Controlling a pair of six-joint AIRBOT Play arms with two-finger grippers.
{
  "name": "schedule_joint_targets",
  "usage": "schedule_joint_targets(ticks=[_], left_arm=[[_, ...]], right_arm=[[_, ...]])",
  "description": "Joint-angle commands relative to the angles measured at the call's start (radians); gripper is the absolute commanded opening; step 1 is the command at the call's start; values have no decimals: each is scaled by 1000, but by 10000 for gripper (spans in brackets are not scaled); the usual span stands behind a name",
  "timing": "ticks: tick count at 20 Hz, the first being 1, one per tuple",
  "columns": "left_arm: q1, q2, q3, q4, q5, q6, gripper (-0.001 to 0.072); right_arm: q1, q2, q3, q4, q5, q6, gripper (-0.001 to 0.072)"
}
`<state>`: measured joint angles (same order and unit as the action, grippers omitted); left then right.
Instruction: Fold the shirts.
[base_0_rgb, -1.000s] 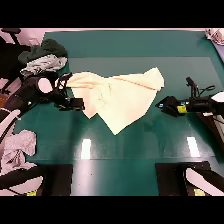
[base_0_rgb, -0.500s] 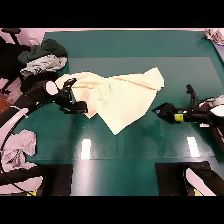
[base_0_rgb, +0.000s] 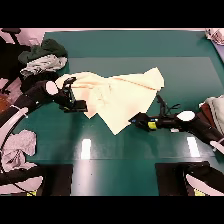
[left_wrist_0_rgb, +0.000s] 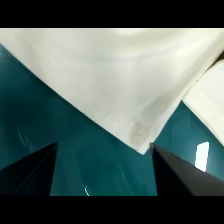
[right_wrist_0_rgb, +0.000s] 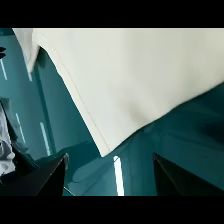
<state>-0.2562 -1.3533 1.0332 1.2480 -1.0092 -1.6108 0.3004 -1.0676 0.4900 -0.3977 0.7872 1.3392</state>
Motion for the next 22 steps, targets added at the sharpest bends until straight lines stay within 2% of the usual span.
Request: schedule_joint_targets(ticks=[1,4,8,10,16,18,22], left_arm=[[67,16,52,110,-10,-41,627],[182,15,106,90,-47,-56,627],[257,16,126,92,-65,-10,627],[265,15,126,100,-64,-3,627],[265,15,126,106,-52,-3,627],[265,15,126,107,-43,-3,627],[265,15,126,107,-35,-3,627]], right_arm=[[66,-56,69,30,-45,-2,603],[35,-57,124,28,-29,-2,602],[-16,-58,93,-33,59,19,602],[-76,-42,67,-109,69,57,602],[-356,36,11,-164,-2,46,587],[-435,16,11,-243,2,45,584],[-480,-87,18,-248,4,6,584]])
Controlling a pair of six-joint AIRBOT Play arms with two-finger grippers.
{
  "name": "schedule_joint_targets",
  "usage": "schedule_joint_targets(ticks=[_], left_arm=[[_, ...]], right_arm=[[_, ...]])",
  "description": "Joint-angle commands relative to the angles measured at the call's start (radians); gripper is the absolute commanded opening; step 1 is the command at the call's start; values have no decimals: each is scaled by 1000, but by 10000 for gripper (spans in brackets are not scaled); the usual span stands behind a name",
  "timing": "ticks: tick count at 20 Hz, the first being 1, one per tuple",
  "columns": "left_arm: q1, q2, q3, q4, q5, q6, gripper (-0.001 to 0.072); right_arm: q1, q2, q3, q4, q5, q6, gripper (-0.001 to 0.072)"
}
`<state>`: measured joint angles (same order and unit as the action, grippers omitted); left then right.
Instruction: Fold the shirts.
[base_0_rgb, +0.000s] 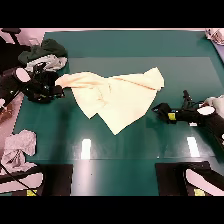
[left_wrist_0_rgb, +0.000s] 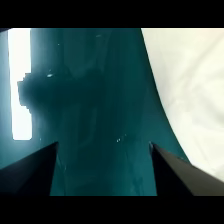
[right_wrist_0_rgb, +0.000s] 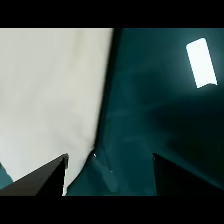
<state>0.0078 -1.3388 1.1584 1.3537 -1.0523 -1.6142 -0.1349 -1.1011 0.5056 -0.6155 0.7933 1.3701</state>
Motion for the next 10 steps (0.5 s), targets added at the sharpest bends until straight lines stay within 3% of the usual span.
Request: schedule_joint_targets(ticks=[1,7,10], left_arm=[[1,1,1,1,12,0,627],[1,-1,1,2,57,-2,628],[5,-37,55,2,39,-3,628]], right_arm=[[-26,-83,13,-31,-8,-29,584],[259,-295,166,19,-162,-29,584],[308,-388,301,22,-139,-18,564]])
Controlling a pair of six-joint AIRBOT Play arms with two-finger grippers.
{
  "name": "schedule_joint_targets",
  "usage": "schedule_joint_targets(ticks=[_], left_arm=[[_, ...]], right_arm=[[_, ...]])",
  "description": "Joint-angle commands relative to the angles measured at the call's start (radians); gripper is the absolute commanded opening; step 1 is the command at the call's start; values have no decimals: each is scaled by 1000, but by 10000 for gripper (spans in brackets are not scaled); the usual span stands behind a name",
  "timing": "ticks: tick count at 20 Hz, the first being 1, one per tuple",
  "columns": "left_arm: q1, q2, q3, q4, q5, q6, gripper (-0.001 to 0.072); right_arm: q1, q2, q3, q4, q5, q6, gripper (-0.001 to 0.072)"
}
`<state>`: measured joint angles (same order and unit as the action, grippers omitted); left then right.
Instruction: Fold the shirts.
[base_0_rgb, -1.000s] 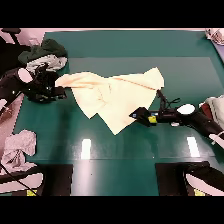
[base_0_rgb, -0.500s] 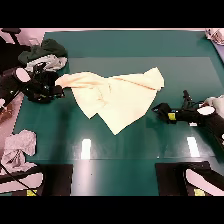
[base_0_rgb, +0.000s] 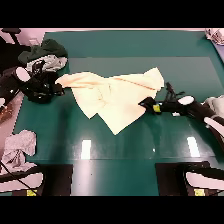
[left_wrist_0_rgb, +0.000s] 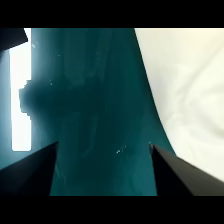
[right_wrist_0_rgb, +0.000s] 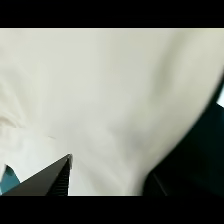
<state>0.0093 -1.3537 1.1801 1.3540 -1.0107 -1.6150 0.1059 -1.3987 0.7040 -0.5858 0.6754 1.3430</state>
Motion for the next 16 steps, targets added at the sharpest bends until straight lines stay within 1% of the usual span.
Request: schedule_joint_targets(ticks=[1,2,3,4,5,7,9,10,11,13,15,16], left_arm=[[12,-40,63,-3,-6,-4,629],[26,-61,102,-8,-11,-4,651],[45,-86,141,-8,-25,-4,676],[68,-108,173,-8,-43,-4,675],[93,-130,199,-18,-66,-4,676],[131,-160,216,-28,-83,1,675],[151,-182,216,-27,-63,1,676],[151,-193,216,-28,-48,2,676],[151,-208,217,-35,-37,12,676],[151,-239,217,-116,-39,50,676],[148,-267,216,-182,-57,90,676],[148,-273,216,-188,-56,102,676]], right_arm=[[67,-105,145,-10,-3,11,499],[67,-110,179,-15,10,11,416],[58,-109,206,-22,18,10,250],[45,-109,227,-20,41,10,108],[26,-109,242,-21,74,10,15],[-27,-109,267,-22,185,10,15],[-69,-94,280,-67,283,11,14],[-86,-74,279,-105,310,15,14],[-103,-48,279,-165,340,42,13],[-133,6,279,-291,408,98,13],[-160,57,278,-362,463,100,14],[-171,80,273,-370,478,100,13]])
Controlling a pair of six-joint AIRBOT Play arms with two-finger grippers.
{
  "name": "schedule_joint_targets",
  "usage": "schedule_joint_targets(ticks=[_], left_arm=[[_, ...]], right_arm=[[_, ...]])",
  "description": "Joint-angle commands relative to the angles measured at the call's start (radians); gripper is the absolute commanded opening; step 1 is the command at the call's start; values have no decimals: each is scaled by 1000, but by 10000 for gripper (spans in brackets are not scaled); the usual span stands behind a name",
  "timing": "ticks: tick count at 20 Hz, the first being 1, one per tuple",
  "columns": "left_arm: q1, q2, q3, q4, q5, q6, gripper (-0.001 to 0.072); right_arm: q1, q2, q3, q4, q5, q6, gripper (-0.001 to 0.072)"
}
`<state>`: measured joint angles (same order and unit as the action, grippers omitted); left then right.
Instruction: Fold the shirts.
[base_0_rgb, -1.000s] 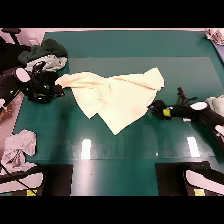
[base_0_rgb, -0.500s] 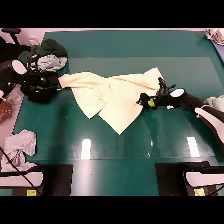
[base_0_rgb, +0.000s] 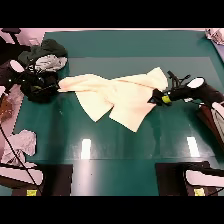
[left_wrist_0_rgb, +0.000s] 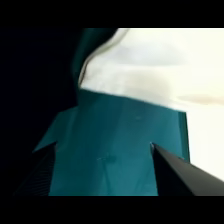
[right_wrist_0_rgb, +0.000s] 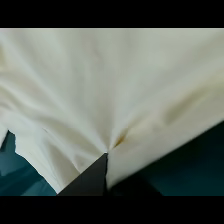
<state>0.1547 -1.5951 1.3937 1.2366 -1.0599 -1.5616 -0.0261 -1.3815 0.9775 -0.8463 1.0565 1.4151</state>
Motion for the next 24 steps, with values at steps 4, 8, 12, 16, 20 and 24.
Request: schedule_joint_targets(ticks=[4,8,12,16,20,24], left_arm=[[3,-34,3,-71,28,79,676],[3,-56,3,-132,52,150,676],[3,-89,3,-322,72,336,676],[3,-122,3,-400,78,455,675],[-6,-161,3,-481,60,529,674],[-80,-175,3,-473,51,597,674]], right_arm=[[-87,144,-75,-117,137,29,14],[-116,231,-213,-115,113,29,14],[-116,306,-299,-114,97,29,14],[-116,356,-311,-113,97,29,15],[-116,378,-311,-114,99,33,15],[-116,378,-311,-114,98,35,15]])
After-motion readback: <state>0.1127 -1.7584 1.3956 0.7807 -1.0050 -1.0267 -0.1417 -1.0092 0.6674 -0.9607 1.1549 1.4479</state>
